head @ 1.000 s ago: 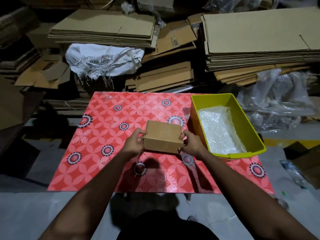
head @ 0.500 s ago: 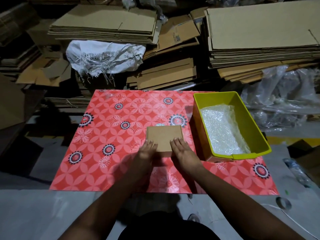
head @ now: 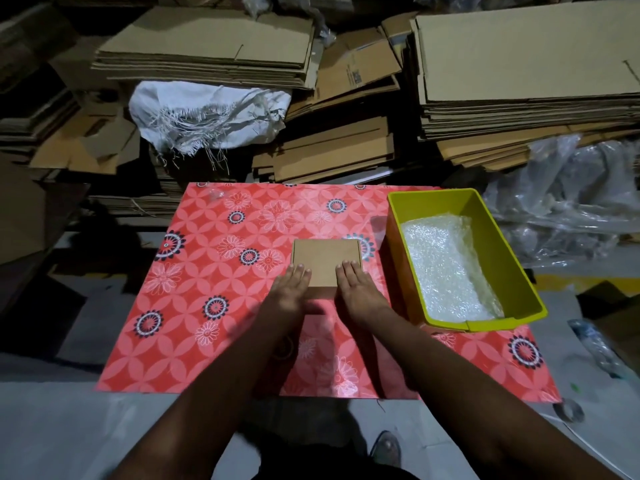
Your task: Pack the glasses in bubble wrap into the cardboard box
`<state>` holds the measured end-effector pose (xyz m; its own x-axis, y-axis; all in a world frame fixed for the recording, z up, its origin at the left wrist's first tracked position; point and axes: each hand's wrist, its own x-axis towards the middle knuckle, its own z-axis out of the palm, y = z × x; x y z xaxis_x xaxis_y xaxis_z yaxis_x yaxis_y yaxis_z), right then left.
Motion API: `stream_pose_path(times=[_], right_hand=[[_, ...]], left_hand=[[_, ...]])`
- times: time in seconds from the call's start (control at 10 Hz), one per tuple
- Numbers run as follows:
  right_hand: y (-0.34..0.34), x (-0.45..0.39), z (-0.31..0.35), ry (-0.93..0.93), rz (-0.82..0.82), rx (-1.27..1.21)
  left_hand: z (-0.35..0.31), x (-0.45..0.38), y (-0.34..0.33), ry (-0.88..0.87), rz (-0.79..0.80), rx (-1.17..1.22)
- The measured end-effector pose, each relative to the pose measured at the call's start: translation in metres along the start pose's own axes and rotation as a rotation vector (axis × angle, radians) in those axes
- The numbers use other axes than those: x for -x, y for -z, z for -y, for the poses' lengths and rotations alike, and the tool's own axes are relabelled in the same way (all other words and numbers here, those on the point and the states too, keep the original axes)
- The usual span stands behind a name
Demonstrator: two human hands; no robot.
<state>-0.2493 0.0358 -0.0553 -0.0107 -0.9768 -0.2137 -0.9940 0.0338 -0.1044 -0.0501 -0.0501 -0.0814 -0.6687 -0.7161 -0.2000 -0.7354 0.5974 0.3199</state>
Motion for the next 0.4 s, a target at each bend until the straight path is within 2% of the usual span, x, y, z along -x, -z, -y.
stream_pose_path(times=[0.1,0.2,0.4], right_hand=[[0.009,-0.016,-0.001,-0.032,0.062,-0.052],[0.012,-0.017,-0.001,-0.047,0.098,-0.074],[0.022,-0.015,0.004,-0.077,0.054,-0.128]], left_hand=[[0.005,-0.015,0.001,0.007,-0.027,-0.030],[0.008,-0.011,0.007,0.006,0.011,-0.069],[-0.003,-0.005,0.029,0.027,0.020,-0.045]])
